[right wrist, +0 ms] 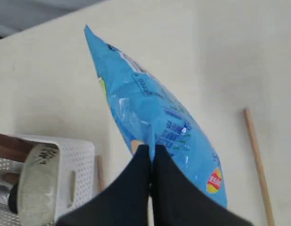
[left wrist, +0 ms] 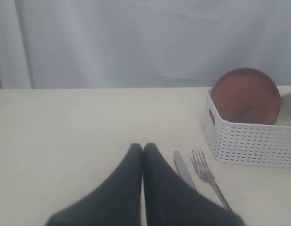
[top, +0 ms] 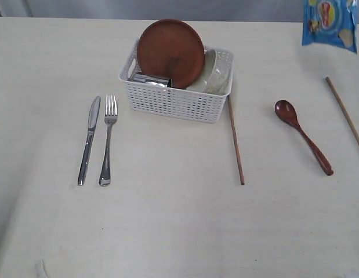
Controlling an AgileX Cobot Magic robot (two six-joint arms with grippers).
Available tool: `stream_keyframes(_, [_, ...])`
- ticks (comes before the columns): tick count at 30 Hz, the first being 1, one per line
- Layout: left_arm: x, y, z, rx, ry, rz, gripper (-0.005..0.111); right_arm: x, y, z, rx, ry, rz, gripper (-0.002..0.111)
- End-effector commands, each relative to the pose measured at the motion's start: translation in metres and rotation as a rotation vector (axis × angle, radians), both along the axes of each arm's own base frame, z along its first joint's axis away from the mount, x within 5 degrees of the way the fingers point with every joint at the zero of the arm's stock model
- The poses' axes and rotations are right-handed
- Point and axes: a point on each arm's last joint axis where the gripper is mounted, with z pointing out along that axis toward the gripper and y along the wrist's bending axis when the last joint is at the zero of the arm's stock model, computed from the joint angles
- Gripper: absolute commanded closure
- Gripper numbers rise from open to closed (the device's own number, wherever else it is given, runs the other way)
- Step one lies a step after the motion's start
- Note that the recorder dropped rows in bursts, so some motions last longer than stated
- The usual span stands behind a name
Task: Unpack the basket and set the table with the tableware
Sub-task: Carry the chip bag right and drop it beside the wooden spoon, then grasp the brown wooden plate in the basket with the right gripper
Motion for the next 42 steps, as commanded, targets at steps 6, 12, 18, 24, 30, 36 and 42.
stream_keyframes(6, [0.0, 0.0, 0.0, -0.006, -0.011, -0.001, 0.107, -0.028, -0.042, -0.092, 0.096, 0.3, -0.096, 0.108])
stream_keyframes(12, [0.0, 0.0, 0.0, -0.006, -0.011, -0.001, 0.107, -0.037, -0.043, -0.123, 0.129, 0.397, -0.102, 0.063])
stream_keyframes(18, [0.0, 0.0, 0.0, -0.006, -0.011, -0.001, 0.107, -0.026, -0.047, -0.093, 0.095, 0.296, -0.102, 0.05])
stream_keyframes(24, [0.0, 0.0, 0.0, -0.006, -0.011, -0.001, 0.107, -0.019, -0.045, -0.019, 0.089, 0.059, -0.104, 0.059])
stream_keyframes(30, [0.0, 0.0, 0.0, -0.006, -0.011, -0.001, 0.107, -0.012, -0.006, 0.045, 0.2, -0.214, 0.076, 0.059])
stream_keyframes(36, [0.0, 0.0, 0.0, -0.002, -0.011, -0.001, 0.107, -0.003, 0.092, 0.047, 0.19, -0.288, 0.438, 0.059])
stream_keyframes(42, [0.0, 0.0, 0.0, -0.002, -0.011, -0.001, 0.107, 0.003, 0.187, 0.006, 0.086, -0.224, 0.645, 0.059])
